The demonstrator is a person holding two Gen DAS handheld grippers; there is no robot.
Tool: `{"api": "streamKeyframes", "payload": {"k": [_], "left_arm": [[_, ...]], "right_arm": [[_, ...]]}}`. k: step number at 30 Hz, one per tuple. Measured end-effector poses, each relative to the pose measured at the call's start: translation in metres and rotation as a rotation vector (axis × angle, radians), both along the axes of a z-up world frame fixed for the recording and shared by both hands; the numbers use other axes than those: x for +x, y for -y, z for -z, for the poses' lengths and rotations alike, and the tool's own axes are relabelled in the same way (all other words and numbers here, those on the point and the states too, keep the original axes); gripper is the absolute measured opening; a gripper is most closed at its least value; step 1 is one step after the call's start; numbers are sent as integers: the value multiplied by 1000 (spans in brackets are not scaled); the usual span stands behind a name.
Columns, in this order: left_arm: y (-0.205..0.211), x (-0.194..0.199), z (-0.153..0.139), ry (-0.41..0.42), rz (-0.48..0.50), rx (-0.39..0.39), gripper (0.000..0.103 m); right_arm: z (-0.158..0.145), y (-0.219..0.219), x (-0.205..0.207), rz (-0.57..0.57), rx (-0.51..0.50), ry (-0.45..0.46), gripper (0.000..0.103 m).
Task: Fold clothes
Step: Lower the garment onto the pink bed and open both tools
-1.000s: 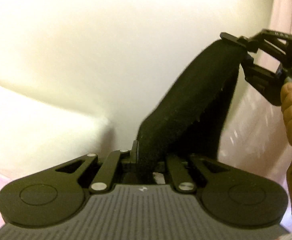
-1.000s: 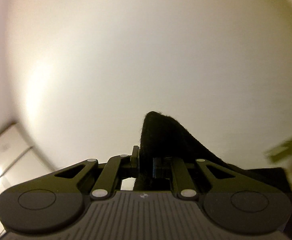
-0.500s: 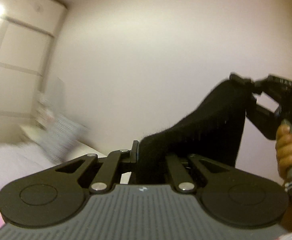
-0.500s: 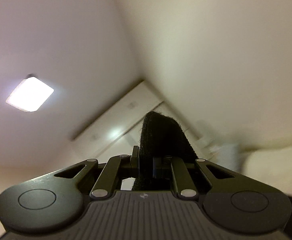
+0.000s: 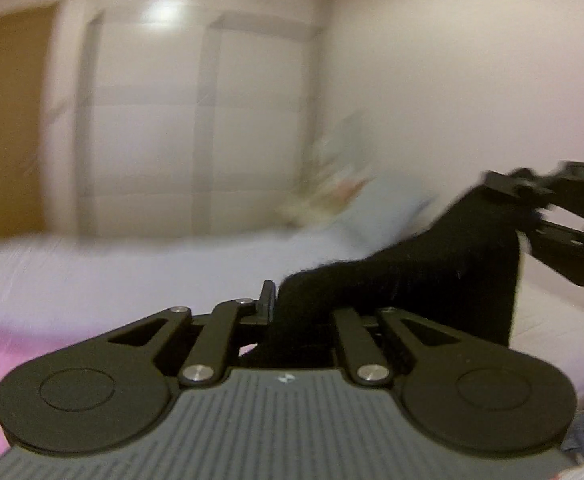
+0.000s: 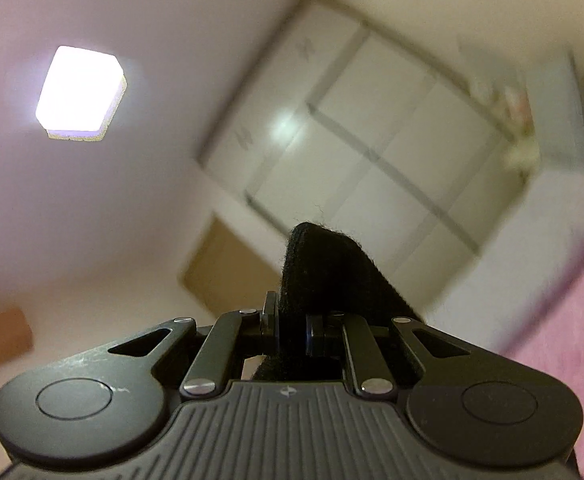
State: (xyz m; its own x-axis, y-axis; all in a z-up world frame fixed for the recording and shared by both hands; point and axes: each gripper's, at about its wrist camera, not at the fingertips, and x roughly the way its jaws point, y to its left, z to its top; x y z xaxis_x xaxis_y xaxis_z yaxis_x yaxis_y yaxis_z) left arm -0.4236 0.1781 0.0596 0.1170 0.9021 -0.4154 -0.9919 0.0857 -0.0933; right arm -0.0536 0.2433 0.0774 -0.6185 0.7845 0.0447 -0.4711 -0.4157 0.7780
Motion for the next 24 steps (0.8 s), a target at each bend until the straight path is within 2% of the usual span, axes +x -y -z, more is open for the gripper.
{"api": "streamKeyframes", "payload": {"k": [2, 4, 6, 8, 11, 13, 18, 24], "left_arm": [[3, -39, 49, 10, -131, -150, 11], [15, -67, 105, 51, -233, -300, 12], [33, -83, 143, 90, -284, -392, 13], [43, -95, 167, 84, -336, -465, 13], [66, -98, 181, 98, -362, -539, 16], [69, -90, 179, 111, -364, -563, 20], [102, -60, 164, 111, -373, -564, 28], [141, -17, 150, 85, -350, -545, 32]], "right_arm": [[45, -9, -48, -139, -145, 70, 24], [89, -21, -88, -291, -323, 177, 45], [137, -19, -125, -418, -500, 276, 46], [182, -10, -157, -518, -660, 360, 46], [221, 13, -167, -520, -789, 443, 46], [232, 20, -152, -499, -816, 509, 46], [213, 40, -147, -428, -701, 696, 46], [206, 70, -143, -445, -620, 787, 52]]}}
